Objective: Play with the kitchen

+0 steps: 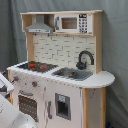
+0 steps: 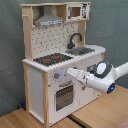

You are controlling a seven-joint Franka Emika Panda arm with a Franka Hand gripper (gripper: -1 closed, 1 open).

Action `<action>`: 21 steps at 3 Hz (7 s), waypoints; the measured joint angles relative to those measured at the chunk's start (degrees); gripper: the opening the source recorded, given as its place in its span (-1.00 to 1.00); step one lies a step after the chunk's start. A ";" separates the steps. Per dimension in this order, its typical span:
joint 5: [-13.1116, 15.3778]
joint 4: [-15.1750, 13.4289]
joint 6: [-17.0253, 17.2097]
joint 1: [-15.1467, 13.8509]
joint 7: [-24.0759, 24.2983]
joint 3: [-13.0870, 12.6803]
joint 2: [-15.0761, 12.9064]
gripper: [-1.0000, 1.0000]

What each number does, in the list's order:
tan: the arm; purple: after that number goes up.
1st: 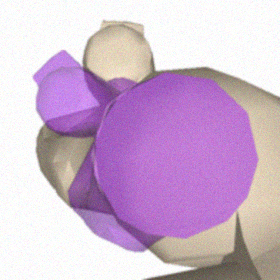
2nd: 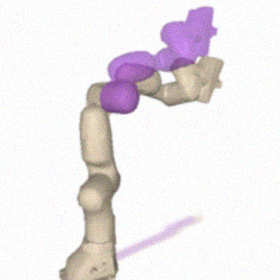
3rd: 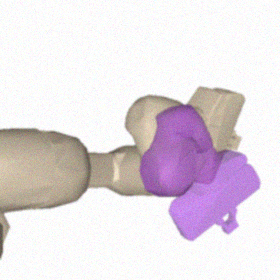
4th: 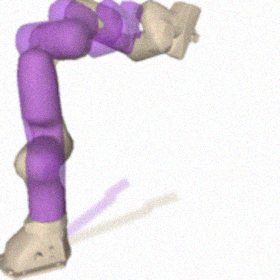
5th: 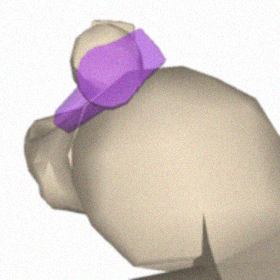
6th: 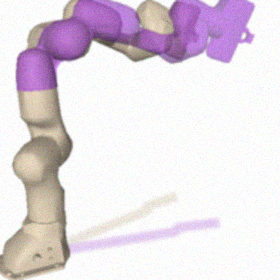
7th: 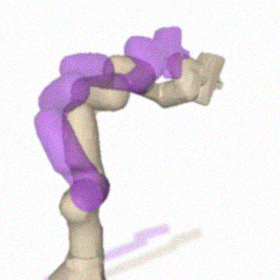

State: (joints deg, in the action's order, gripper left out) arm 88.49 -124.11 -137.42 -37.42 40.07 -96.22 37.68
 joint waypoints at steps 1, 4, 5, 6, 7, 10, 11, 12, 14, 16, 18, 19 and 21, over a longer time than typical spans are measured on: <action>2.44 -1.74 -2.31 -0.24 5.23 0.18 0.00 1.00; 11.05 -1.25 -6.31 -7.08 16.47 -2.26 0.07 1.00; 11.05 1.55 -6.60 -11.10 16.91 -5.39 0.09 1.00; 11.05 4.11 -6.75 -15.22 16.97 -8.68 0.11 1.00; 11.05 7.39 -8.43 -19.05 16.97 -11.19 0.67 1.00; 11.06 4.82 -9.94 -13.56 14.66 -8.92 3.42 1.00; 11.08 1.74 -9.94 -9.61 12.39 -5.72 3.41 1.00; 11.09 -1.34 -9.93 -5.61 9.72 -2.27 3.40 1.00; 11.13 -6.81 -9.87 1.43 3.30 4.68 3.52 1.00; 11.15 -11.03 -9.74 6.65 -5.31 11.03 3.99 1.00; 11.15 -17.24 -7.28 11.43 -13.86 14.22 4.78 1.00; 11.15 -19.63 -5.90 13.00 -18.27 15.84 5.94 1.00; 11.15 -23.45 -10.54 10.82 -21.52 21.38 6.84 1.00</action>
State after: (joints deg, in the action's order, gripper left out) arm 99.64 -147.56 -147.95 -26.59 18.55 -74.85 44.52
